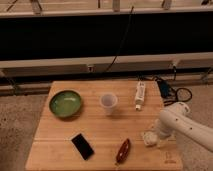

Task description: Place the white sponge in the ceramic cup

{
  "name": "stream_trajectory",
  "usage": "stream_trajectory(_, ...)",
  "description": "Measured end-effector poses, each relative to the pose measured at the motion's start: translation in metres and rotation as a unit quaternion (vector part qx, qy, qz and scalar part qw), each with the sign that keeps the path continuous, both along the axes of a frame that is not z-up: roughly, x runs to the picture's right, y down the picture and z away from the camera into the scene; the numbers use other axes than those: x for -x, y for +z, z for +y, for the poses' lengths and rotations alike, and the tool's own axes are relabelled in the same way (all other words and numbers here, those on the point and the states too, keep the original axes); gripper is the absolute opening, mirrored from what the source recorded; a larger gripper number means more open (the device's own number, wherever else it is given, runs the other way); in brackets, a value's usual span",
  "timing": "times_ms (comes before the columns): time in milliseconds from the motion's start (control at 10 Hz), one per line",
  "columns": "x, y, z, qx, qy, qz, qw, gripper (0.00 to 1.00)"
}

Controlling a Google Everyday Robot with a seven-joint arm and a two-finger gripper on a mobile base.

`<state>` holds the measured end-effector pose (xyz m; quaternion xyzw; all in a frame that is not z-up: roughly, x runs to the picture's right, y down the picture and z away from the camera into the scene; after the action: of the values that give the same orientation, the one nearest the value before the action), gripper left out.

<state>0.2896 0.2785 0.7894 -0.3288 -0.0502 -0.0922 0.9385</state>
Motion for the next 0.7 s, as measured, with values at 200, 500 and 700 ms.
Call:
stream_trajectory(200,-0.0001,0.0,-0.0001,0.0,-0.001,0.0,1.0,0.0)
stream_trajectory(500,-0.0024,0.0004,0.0035,-0.002,0.0,-0.002,1.0,0.0)
stream_trajectory(700,-0.004,-0.0013,0.0034,-0.001,-0.001,-0.001,1.0,0.0)
